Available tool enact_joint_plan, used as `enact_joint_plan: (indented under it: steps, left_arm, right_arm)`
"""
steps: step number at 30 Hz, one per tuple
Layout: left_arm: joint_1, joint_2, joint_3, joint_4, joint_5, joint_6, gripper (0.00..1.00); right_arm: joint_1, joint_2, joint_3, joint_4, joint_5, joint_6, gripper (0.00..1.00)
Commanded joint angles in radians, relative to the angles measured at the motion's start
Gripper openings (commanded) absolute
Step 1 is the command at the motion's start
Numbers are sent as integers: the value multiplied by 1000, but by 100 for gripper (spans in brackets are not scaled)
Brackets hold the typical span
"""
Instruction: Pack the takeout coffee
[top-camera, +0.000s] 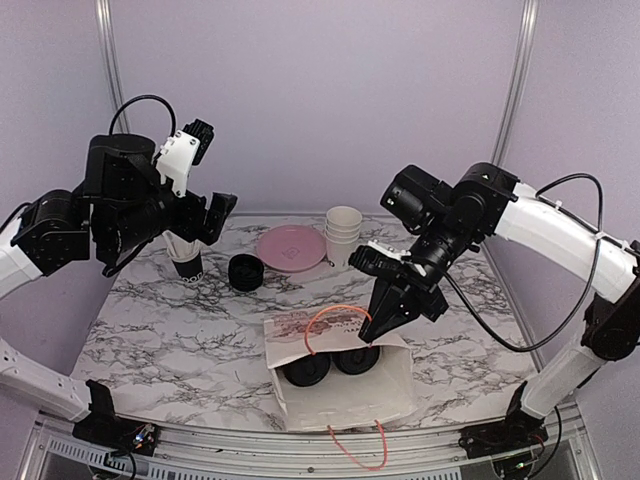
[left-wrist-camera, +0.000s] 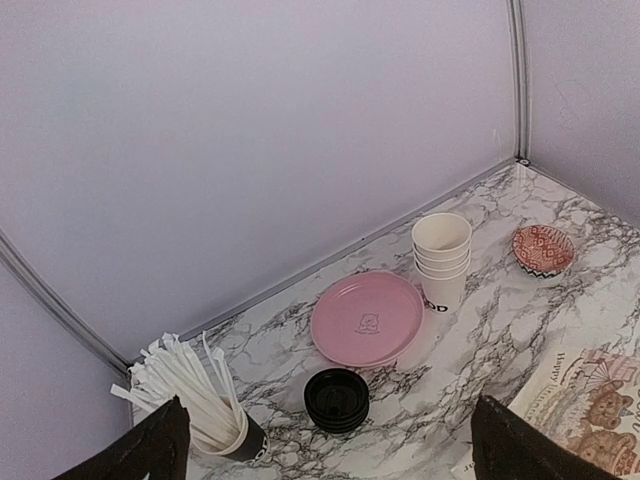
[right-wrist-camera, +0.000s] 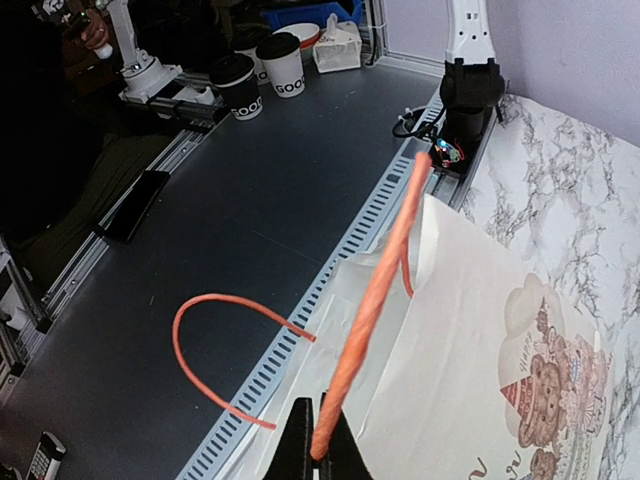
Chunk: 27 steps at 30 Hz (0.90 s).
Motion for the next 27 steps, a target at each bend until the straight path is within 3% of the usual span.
enact_joint_plan:
  steps: [1, 7, 15, 19, 27]
  left_arm:
    - [23, 30, 24, 35, 17, -12, 99]
    - [56, 51, 34, 27, 29, 0, 99]
    - [123, 47, 24, -17, 64, -33, 99]
    - [146, 28, 7, -41, 87, -49, 99]
    - [235, 68, 82, -219, -12, -180, 99]
  right_arm:
    - [20, -19, -11, -33, -21, -21, 0]
    - [-1, -14, 16, 55, 12, 67, 0]
    - [-153, 43, 136, 250, -24, 310, 0]
    - [-200, 119, 183, 318, 23, 381, 0]
    - [-297, 325, 332, 442, 66, 536, 2]
